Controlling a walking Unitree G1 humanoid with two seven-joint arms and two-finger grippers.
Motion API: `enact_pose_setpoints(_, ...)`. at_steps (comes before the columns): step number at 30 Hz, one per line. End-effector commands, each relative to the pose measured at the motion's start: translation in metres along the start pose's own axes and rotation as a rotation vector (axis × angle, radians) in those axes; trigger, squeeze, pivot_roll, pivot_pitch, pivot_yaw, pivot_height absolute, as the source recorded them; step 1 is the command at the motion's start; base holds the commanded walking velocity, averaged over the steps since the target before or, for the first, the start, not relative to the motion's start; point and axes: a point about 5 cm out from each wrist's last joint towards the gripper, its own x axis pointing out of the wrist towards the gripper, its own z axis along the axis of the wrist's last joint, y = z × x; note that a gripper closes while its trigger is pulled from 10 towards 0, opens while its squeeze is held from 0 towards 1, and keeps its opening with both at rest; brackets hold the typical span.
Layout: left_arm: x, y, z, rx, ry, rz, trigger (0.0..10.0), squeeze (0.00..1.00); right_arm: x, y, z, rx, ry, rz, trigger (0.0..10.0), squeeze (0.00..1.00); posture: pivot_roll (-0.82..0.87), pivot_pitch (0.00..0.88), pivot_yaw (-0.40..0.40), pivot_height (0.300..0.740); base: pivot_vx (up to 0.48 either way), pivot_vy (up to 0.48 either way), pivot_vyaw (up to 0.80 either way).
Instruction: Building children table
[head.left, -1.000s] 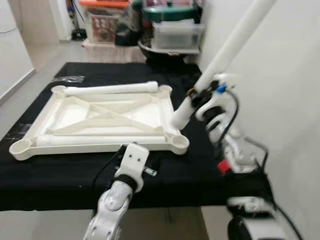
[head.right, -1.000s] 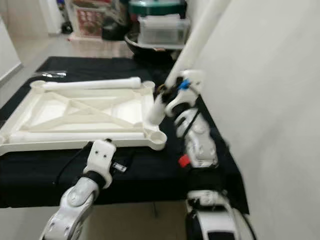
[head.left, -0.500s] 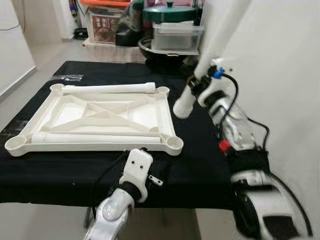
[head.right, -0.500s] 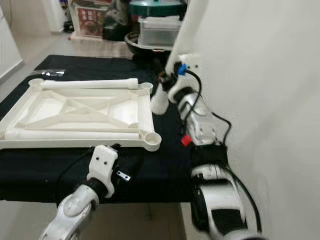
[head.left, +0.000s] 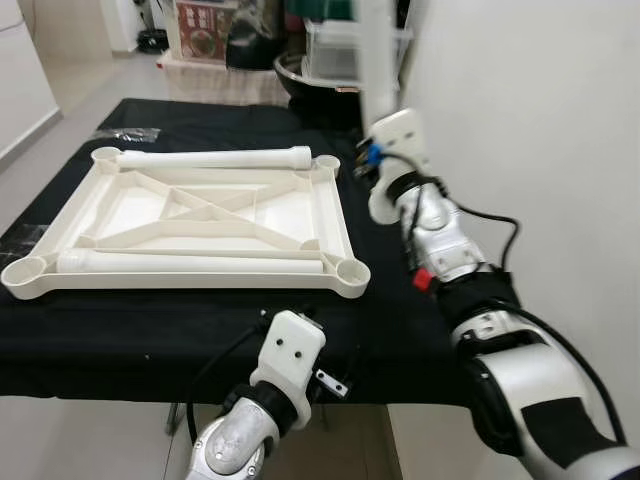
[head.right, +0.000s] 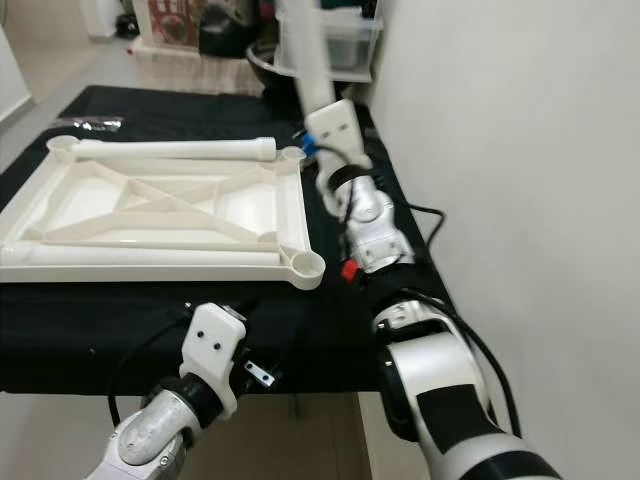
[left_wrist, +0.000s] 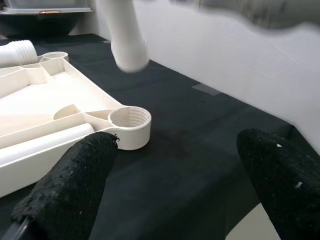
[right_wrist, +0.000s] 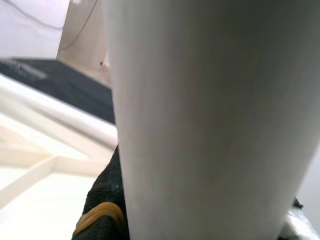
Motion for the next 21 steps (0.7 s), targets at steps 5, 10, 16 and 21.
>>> enact_pose_setpoints(5, -0.014, 0.008, 0.005, 0.020, 0.030, 0.050, 10.0, 0.00, 0.001, 0.000, -0.001, -0.101, -0.028, -0.032, 10.0, 0.00, 0.11, 0.205, -0.132, 0.740, 0.000, 0.000, 0.00)
enact_pose_setpoints(10, -0.019, 0.010, 0.007, 0.031, 0.048, 0.061, 10.0, 0.00, 0.000, 0.000, -0.004, -0.144, -0.031, -0.027, 10.0, 0.00, 0.12, 0.218, -0.123, 0.740, 0.000, 0.000, 0.00)
enact_pose_setpoints(16, -0.020, 0.012, 0.007, 0.038, 0.061, 0.061, 10.0, 0.00, 0.000, 0.002, -0.012, -0.074, 0.019, -0.007, 10.0, 0.00, 0.12, 0.222, -0.118, 0.740, 0.000, 0.000, 0.00)
enact_pose_setpoints(21, -0.014, 0.022, 0.007, 0.065, 0.061, 0.072, 10.0, 0.00, -0.002, 0.000, -0.014, 0.117, 0.050, 0.070, 10.0, 0.00, 0.10, 0.208, -0.105, 0.740, 0.000, 0.000, 0.00)
